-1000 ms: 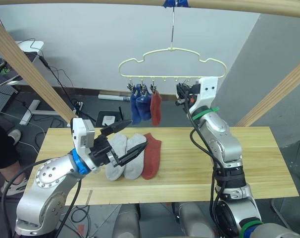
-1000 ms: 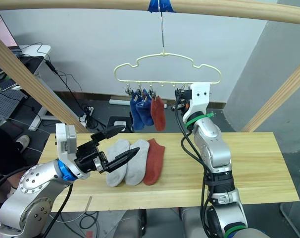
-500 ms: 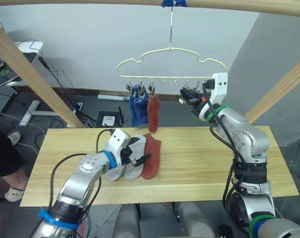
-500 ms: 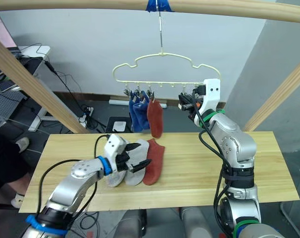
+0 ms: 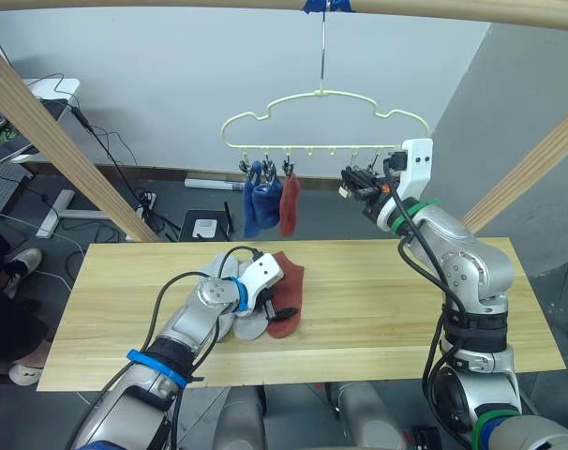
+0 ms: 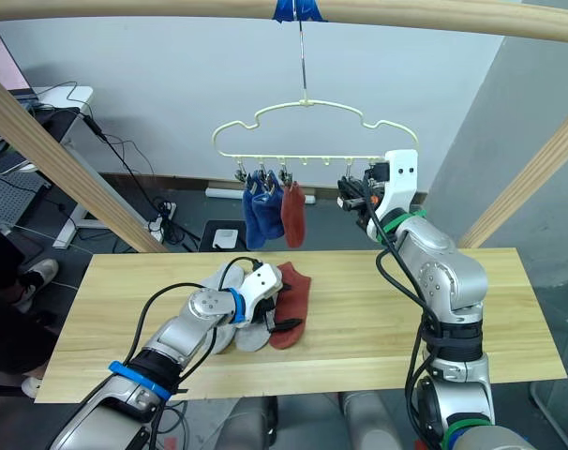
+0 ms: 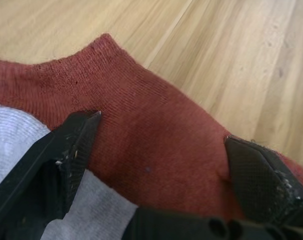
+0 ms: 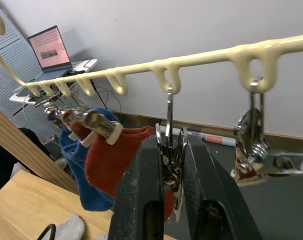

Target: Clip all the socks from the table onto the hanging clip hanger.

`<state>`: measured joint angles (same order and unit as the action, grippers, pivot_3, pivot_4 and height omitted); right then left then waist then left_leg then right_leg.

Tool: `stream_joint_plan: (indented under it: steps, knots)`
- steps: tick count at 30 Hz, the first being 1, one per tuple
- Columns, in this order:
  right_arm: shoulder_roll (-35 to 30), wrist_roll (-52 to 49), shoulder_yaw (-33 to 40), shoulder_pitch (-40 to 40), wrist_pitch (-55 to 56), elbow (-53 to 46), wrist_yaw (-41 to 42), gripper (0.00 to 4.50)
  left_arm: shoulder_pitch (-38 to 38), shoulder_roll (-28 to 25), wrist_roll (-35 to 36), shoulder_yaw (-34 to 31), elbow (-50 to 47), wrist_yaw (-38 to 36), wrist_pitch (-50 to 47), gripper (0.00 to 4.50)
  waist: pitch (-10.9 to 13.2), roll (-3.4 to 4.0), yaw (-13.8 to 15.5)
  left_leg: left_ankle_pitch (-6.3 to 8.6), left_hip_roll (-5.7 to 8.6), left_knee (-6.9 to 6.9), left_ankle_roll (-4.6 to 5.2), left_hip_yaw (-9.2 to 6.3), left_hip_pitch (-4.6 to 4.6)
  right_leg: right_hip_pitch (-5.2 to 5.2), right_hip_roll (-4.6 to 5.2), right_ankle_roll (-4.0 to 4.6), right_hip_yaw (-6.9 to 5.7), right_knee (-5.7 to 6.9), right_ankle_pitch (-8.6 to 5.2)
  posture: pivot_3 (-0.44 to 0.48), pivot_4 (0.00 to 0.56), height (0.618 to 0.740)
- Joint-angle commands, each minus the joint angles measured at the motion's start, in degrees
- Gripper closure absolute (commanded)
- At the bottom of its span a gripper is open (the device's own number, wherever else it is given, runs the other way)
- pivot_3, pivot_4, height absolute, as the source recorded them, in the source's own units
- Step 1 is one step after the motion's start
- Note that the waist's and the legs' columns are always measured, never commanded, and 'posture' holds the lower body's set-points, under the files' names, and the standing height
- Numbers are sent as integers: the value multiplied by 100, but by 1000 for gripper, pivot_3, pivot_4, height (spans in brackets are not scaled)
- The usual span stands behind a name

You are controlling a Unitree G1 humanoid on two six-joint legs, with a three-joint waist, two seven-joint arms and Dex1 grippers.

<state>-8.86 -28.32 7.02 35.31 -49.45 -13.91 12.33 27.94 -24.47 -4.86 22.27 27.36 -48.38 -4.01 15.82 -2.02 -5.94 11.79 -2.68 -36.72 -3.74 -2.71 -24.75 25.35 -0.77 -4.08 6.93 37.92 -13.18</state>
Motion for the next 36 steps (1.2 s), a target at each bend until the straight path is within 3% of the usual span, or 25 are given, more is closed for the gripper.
stream_joint_plan:
  steps: [1,7,15,21,27,31,36]
  knots:
    - [1,-131,96,-26,-23,-338,-79,4326,36,171,-131,133,199,-130,350,400,-1,2,-25,0,1,-3,0,1,0,-2,1,-1,1,0,1,-153,237,740]
    - [19,-150,107,-36,-53,-345,-112,4326,59,172,-383,181,342,-271,671,1939,-1,2,-65,0,1,-5,0,-2,0,-2,0,-1,-1,6,1,-151,234,740]
    - [8,-129,87,-9,8,-243,-78,4326,-251,62,-161,-44,-110,-428,1173,4381,-2,2,-72,0,0,-5,0,-3,0,-2,0,-1,-1,6,1,-132,228,740]
    - [18,-111,83,6,52,-182,-68,4326,-519,75,470,-464,-727,-650,1338,4461,-2,2,-62,0,1,-7,0,-4,-1,-2,2,-1,-1,6,1,-127,229,740]
    - [-132,-571,507,113,-524,-205,-79,4326,-1015,-179,1343,-1261,-2494,-672,1721,4461,-2,2,-66,0,-2,-5,0,-5,-1,-1,1,0,-2,7,1,-130,232,740]
    - [-127,-1502,1216,375,-1612,-33,-278,4326,-1270,-207,1049,-1397,-3188,-305,2463,4461,-3,4,-52,0,1,-7,0,-4,-1,-6,4,-1,0,4,1,-129,235,740]
    - [29,-2390,1905,652,-2626,178,-667,4326,-1324,-188,678,-1396,-3354,75,3108,4461,-3,5,-59,0,0,-11,1,-4,0,-7,3,0,-1,6,1,-122,238,740]
